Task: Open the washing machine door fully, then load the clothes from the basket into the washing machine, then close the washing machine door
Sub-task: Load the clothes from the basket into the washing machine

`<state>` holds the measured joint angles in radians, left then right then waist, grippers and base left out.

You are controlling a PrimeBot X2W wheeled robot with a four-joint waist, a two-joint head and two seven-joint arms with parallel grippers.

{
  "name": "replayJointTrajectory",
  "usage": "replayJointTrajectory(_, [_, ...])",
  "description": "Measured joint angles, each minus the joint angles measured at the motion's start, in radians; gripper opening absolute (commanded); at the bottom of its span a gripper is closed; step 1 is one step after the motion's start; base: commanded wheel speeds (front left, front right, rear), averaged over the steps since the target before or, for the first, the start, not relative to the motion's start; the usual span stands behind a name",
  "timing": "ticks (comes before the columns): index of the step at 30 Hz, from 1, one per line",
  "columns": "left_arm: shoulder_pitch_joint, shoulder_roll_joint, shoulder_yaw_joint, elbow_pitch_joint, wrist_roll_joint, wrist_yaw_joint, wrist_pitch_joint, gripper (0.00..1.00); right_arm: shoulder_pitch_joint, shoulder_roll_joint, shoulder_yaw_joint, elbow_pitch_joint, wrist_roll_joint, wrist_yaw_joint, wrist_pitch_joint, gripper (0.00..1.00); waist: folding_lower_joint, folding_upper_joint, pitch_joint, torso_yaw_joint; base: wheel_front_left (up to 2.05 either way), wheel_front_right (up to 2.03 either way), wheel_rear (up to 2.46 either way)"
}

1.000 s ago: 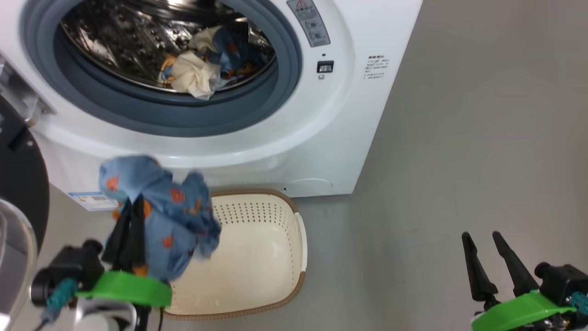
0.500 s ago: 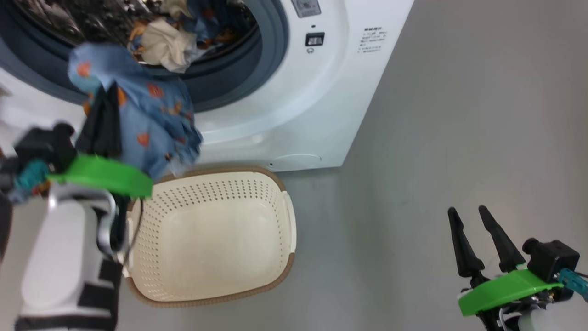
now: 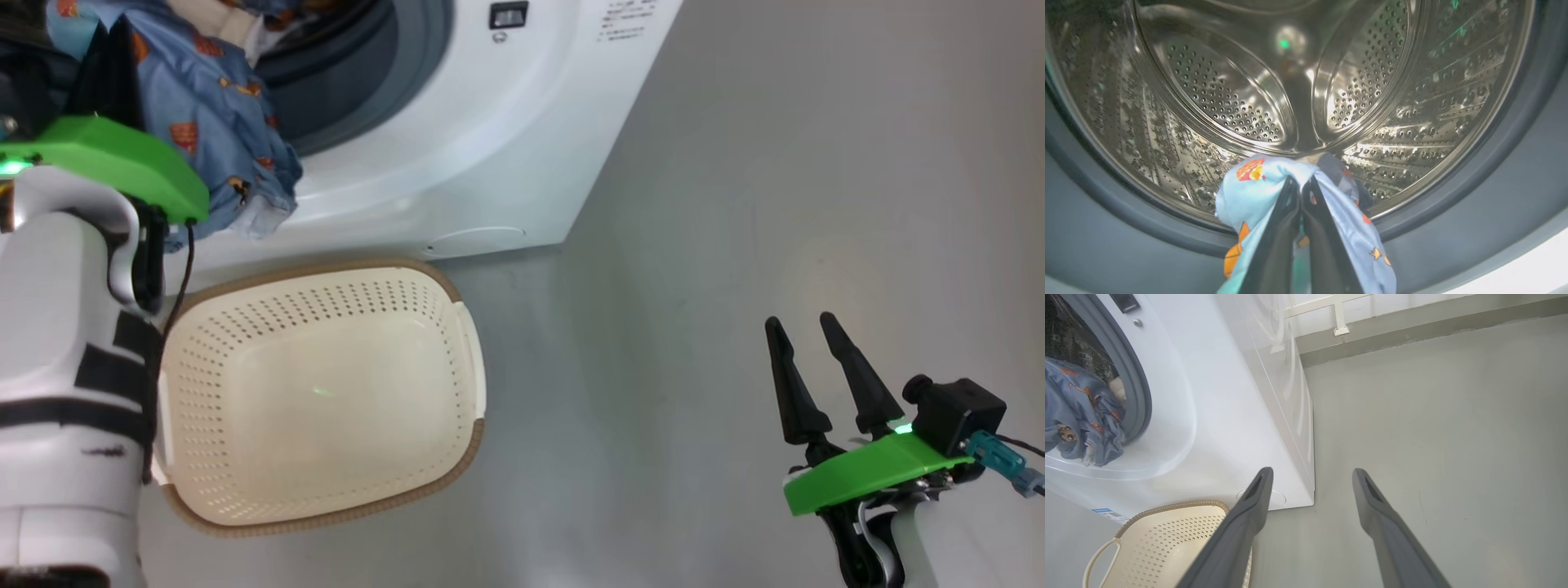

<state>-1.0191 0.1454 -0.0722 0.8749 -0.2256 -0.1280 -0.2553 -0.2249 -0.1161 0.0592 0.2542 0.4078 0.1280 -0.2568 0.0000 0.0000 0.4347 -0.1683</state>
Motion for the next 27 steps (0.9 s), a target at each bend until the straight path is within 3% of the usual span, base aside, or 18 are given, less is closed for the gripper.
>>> replayJointTrajectory(13, [-0.209,0.004,-0.013,0.255,0.005,0.006,0.000,0.00,-0.031,0.022,0.029,0.005,0.001,0.000,0.000,1.00,0.0000,0.0001,0.054,-0.060,0.00,0.00,0.00])
replayJointTrajectory(19, [-0.269,0.032,0.002,0.188,0.011,0.028,0.000,0.00,-0.061,0.027,0.039,0.005,0.008,0.000,0.000,1.00,0.0000,0.0000,0.070,-0.078,0.00,0.00,0.00])
replayJointTrajectory(21, [-0.277,0.046,0.019,0.087,0.024,0.049,0.000,0.00,-0.065,0.029,0.041,0.002,0.009,0.000,0.000,1.00,0.0000,0.0001,0.084,-0.086,0.00,0.00,0.00])
replayJointTrajectory(27, [-0.263,0.047,0.026,0.048,0.046,0.053,0.000,0.00,-0.066,0.030,0.041,0.001,0.009,0.000,0.000,1.00,0.0000,0.0001,0.099,-0.096,0.00,0.00,0.00])
